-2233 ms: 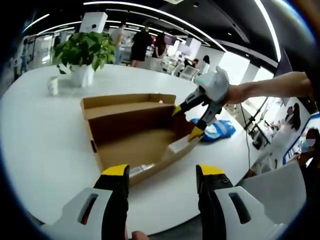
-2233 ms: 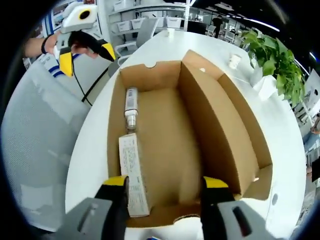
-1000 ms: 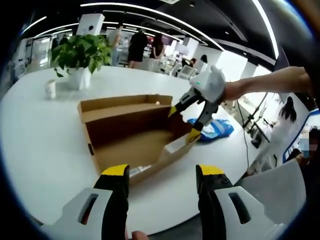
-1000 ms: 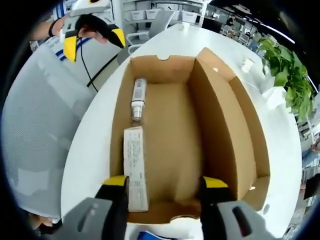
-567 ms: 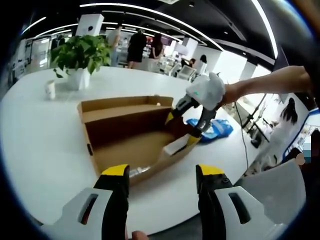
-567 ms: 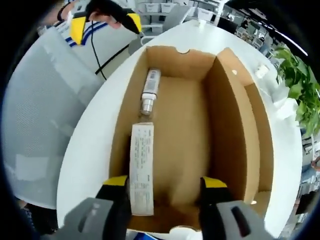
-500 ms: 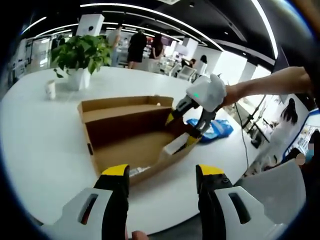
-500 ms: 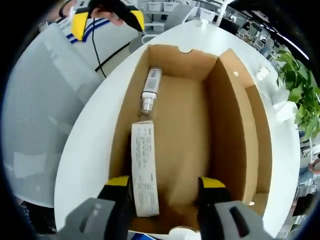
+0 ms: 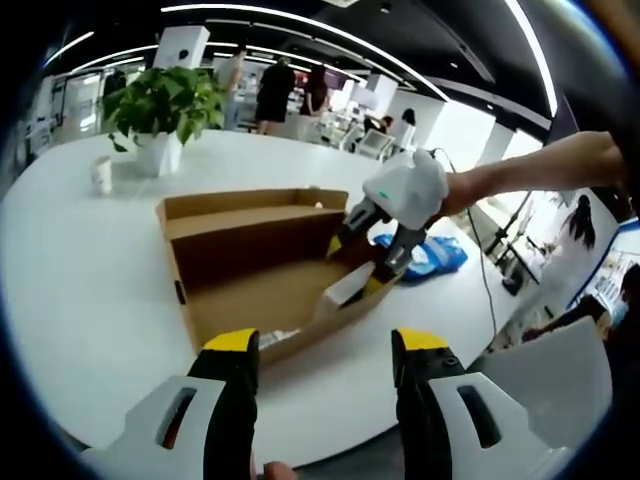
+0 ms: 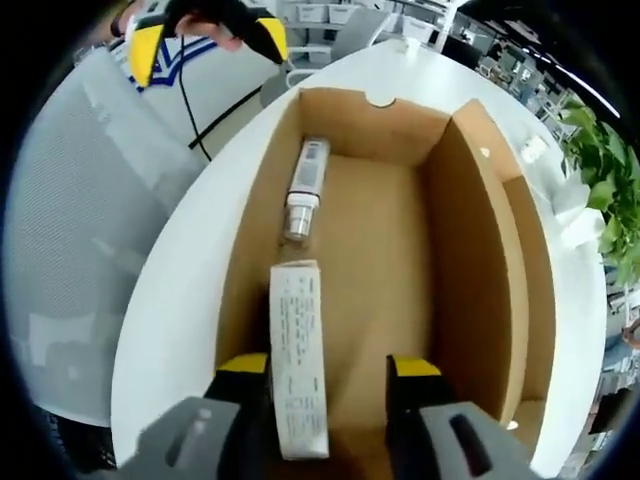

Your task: Operate the shoe box by opening the lid, removing the specified soft item, and placing it in the target area until the item is outside and the box remains undamaged.

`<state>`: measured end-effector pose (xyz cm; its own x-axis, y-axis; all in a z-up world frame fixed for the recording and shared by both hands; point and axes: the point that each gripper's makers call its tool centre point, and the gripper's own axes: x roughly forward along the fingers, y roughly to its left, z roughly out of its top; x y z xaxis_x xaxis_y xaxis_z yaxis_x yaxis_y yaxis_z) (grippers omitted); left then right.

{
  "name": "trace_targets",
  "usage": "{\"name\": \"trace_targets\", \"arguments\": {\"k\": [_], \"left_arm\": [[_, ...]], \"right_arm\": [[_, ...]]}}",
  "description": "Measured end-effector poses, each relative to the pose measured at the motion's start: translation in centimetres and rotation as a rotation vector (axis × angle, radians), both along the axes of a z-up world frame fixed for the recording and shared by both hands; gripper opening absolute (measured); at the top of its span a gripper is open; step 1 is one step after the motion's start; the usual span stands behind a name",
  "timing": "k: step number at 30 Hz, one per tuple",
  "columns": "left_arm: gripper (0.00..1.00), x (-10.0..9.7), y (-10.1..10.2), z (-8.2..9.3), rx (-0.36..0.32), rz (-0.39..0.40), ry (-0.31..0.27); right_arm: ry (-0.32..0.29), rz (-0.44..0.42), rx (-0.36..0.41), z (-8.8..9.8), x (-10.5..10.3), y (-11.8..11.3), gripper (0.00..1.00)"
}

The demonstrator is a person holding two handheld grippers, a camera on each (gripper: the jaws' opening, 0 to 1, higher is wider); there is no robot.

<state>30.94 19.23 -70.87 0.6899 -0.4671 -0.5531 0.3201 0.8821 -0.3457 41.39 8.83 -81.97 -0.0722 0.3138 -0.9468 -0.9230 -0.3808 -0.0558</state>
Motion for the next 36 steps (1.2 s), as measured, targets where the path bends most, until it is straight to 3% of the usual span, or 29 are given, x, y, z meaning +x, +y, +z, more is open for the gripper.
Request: {"name": "trace_targets", "arguments": {"k": [8,13,22,36], "left_arm": [[0.54,0.1,0.1,0.2,-0.002,0.005,-0.003],[0.54,0.1,0.1,0.3,-0.003,0.01,-0.003],[0.54,0.2,-0.4,0.3,-0.003,0.005,-0.005],[0.55,0.9,-0.8,0.5,0.026,-0.003,-0.012]], "right_arm": [[0.004,-0.014,-0.042,-1.4,-0.6,-0.5,0.28],[0.045,-0.024,-0.051,-1.3,-1.1,-0.6,0.18],[0.036,-0.058,-0.038,-1.1,-0.9,-0.5,0.17],[0.053,-0.147,0.026,0.6,-0.1,0.4,0.17]]}}
